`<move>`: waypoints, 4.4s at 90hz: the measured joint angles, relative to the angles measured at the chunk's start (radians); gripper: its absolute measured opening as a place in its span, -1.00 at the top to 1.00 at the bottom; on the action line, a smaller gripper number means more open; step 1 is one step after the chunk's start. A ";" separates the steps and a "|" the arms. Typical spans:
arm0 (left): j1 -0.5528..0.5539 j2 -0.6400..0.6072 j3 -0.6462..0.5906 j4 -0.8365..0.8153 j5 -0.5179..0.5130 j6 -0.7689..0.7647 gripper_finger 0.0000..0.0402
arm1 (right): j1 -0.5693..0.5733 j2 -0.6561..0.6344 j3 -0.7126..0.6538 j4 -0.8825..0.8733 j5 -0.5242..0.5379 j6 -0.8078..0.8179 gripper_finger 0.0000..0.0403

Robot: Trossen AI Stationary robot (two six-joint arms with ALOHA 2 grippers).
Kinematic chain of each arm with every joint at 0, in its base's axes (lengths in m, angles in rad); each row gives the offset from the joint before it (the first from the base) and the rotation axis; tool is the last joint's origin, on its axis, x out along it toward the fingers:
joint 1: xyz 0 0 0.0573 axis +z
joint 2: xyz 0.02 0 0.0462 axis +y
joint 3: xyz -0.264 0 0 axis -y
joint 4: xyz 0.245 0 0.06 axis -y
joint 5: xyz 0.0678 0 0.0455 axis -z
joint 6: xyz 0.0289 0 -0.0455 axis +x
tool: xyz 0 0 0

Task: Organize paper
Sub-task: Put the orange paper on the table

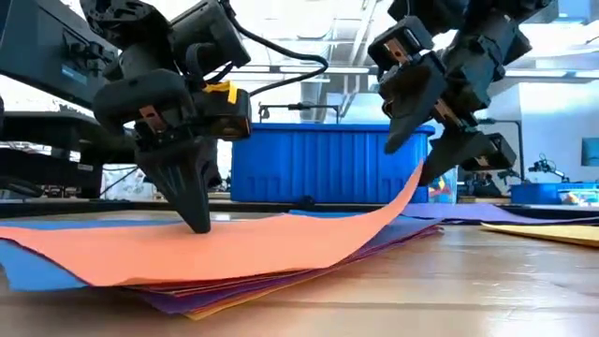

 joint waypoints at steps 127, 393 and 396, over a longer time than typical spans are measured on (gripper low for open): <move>-0.001 0.001 -0.001 0.034 -0.001 0.003 1.00 | -0.259 0.266 0.079 0.181 -0.287 -0.288 0.09; 0.220 -0.309 -0.193 0.354 0.275 -0.266 0.52 | -0.174 0.165 0.302 -0.158 -0.313 -0.786 1.00; 0.220 -0.309 -0.193 0.358 0.293 -0.270 0.52 | -0.175 0.165 0.302 -0.162 -0.313 -0.786 1.00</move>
